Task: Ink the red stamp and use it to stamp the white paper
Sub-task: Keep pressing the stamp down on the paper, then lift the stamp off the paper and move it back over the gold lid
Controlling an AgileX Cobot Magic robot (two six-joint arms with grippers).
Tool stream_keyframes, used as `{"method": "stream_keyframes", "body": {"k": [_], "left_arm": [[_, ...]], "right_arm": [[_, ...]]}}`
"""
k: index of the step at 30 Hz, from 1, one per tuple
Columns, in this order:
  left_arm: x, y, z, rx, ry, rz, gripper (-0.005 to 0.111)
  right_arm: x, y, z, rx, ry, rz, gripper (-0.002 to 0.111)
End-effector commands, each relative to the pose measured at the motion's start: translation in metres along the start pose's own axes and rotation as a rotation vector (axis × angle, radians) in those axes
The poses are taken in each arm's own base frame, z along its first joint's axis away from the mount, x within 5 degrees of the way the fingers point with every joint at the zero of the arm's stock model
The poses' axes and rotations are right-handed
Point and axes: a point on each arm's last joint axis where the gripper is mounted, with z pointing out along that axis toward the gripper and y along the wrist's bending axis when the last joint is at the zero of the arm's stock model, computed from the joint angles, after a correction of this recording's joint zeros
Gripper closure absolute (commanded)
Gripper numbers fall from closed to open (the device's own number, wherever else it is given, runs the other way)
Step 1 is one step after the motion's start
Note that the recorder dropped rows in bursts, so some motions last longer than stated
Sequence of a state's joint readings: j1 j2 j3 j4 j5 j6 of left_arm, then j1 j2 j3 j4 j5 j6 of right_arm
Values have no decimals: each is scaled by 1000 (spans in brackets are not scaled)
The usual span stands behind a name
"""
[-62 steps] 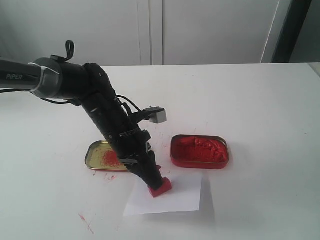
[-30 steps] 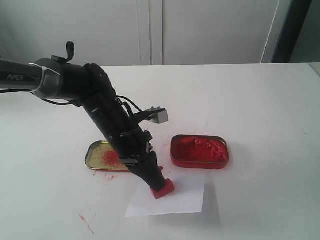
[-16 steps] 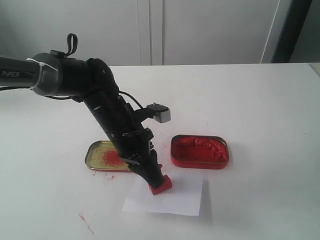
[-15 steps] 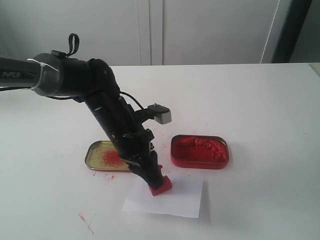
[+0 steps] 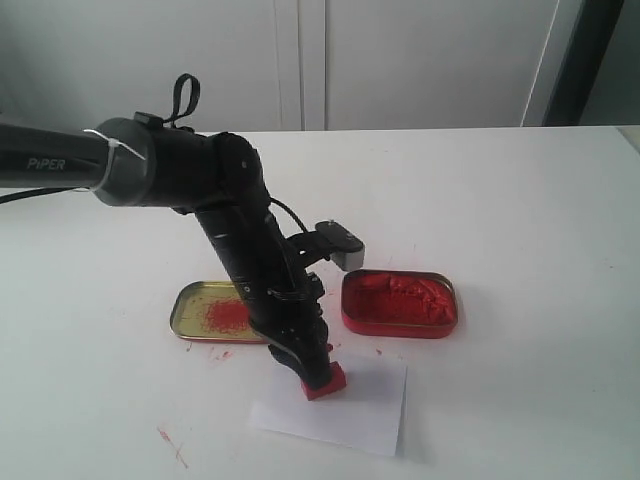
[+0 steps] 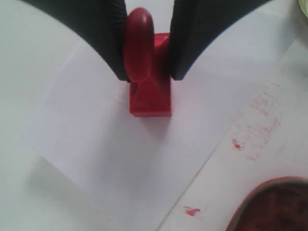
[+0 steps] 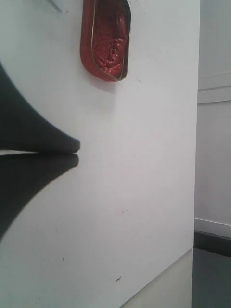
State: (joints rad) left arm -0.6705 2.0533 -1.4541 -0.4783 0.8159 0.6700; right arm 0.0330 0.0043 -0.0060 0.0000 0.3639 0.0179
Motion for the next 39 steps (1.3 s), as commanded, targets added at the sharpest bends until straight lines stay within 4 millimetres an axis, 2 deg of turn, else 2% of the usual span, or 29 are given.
{"method": "stream_keyframes", "body": {"k": [1, 6, 13, 22, 30, 39], "left_arm": [[-3, -12, -2, -5, 21, 23, 107], [-5, -15, -2, -48, 35, 24, 107], [-10, -25, -19, -139, 11, 70, 107], [-8, -24, -20, -195, 49, 71, 107], [-13, -30, -16, -232, 50, 99, 107], [-13, -36, -27, -237, 29, 98, 107]], "right_arm": [[0, 0, 0, 1, -14, 5, 108], [0, 0, 0, 1, -14, 5, 108], [0, 0, 0, 1, -14, 5, 108], [0, 0, 0, 1, -14, 5, 108], [0, 0, 0, 1, -14, 5, 108], [0, 0, 0, 1, -14, 5, 108]]}}
